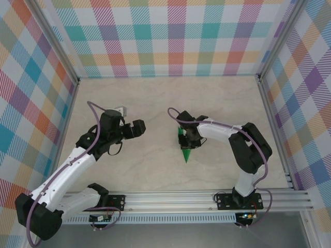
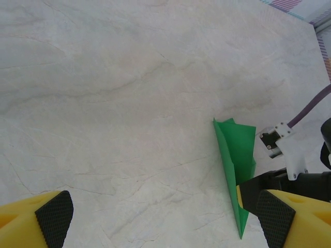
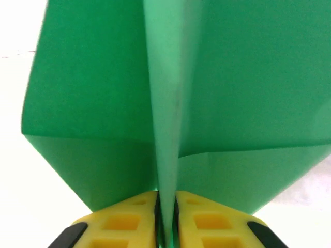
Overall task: Fold a paper plane with a square sheet of paper (fold left side to right side)
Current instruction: Pick up the paper plane at the center of the table, then place the paper plane at the top-center of the table.
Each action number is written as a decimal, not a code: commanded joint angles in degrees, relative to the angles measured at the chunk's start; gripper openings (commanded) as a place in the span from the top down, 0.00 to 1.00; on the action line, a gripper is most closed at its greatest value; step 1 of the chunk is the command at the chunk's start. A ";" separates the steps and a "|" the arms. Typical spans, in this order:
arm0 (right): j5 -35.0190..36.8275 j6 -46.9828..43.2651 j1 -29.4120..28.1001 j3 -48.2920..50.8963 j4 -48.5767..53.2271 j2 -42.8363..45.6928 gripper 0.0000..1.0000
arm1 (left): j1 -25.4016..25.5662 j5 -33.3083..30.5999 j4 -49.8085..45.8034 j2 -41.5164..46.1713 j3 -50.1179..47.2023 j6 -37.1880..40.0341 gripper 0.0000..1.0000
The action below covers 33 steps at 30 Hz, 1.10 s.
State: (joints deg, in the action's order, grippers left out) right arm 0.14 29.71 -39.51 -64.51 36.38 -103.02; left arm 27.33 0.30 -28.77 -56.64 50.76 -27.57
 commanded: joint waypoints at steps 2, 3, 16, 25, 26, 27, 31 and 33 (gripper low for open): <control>5.92 -0.99 -0.32 -8.93 7.85 -2.71 0.94 | 0.32 -2.05 -2.50 3.04 -0.40 1.46 0.05; 8.38 -1.69 -0.23 -12.17 10.84 -3.96 0.95 | 0.35 -2.14 -2.89 3.82 -0.40 1.70 0.05; 12.90 -6.42 4.94 -56.77 30.33 -30.08 0.93 | 0.32 -1.28 -9.17 9.62 -0.81 3.31 0.00; 13.31 -6.92 6.20 -72.72 37.71 -41.41 0.91 | 0.35 -0.91 -9.21 9.41 -1.45 4.36 0.00; 13.35 -7.01 6.20 -72.77 37.63 -41.70 0.91 | 0.35 -1.04 -9.15 9.15 -1.52 4.36 0.00; 13.54 -7.04 6.20 -72.72 37.71 -41.97 0.91 | 0.34 -0.98 -8.98 8.94 -1.49 4.37 0.00; 13.82 -6.88 6.19 -72.77 37.88 -43.19 0.89 | 0.32 -0.66 -8.41 8.06 -1.46 4.46 0.00; 13.83 -6.79 6.19 -72.72 37.84 -43.65 0.87 | 0.33 -0.58 -8.23 7.88 -1.52 4.46 0.00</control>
State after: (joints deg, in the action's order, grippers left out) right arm 13.30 23.20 -33.36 -135.46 71.90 -145.18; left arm 27.33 -0.93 -37.39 -48.60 49.89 -24.27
